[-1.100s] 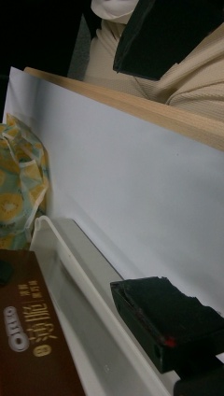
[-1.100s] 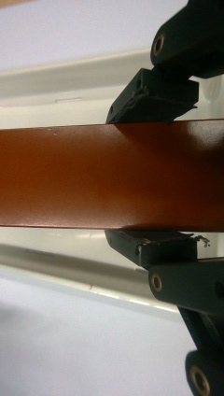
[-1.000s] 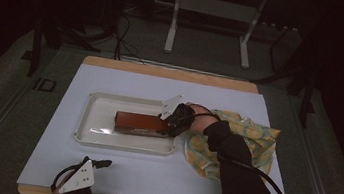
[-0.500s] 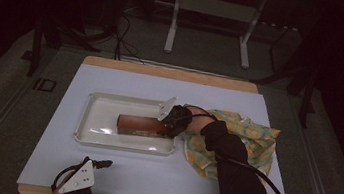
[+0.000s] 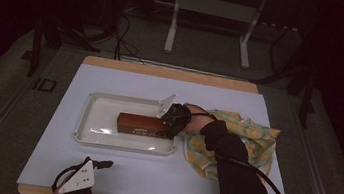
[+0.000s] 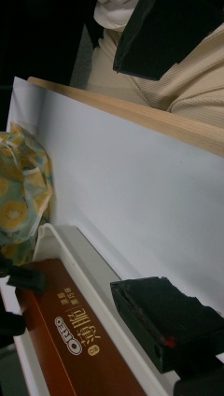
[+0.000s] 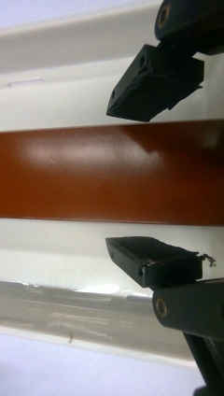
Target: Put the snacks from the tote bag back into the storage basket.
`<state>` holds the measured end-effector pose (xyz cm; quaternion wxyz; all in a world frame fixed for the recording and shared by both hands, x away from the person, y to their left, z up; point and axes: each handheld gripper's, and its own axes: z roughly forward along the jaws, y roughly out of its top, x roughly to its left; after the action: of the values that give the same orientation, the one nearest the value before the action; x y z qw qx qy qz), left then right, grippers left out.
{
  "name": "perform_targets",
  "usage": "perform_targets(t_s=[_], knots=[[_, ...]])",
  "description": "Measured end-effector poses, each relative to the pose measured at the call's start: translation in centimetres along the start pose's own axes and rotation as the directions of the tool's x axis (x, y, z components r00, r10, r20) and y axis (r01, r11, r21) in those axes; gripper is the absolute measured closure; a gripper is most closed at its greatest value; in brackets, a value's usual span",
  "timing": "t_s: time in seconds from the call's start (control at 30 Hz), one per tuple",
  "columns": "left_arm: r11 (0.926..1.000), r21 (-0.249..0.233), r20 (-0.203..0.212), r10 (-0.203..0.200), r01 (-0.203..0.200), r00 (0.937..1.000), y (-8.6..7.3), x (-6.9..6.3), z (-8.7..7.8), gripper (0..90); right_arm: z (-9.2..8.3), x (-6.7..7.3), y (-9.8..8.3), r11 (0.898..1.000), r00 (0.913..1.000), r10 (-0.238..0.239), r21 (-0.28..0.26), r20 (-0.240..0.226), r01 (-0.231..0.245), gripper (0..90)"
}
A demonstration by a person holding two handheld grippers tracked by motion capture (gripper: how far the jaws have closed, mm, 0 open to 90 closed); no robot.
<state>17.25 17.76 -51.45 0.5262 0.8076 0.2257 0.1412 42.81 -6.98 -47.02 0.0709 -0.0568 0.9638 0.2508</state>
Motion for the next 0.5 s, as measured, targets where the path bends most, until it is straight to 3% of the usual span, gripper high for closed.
perform_targets(t_s=[0.3, 0.5], knots=[[1.0000, 0.006, -0.005, 0.001, -0.001, 1.0000, 0.0, 0.0, 0.0, 0.0, -1.8, -0.2, -0.1, 0.999, 0.9991, 0.040, 0.014, 0.014, -0.040, 29.7], [1.0000, 0.005, -0.008, 0.001, -0.001, 1.0000, 0.0, 0.0, 0.0, 0.0, -3.4, 0.0, 0.0, 0.998, 0.9978, 0.059, -0.013, 0.030, -0.058, 27.0]])
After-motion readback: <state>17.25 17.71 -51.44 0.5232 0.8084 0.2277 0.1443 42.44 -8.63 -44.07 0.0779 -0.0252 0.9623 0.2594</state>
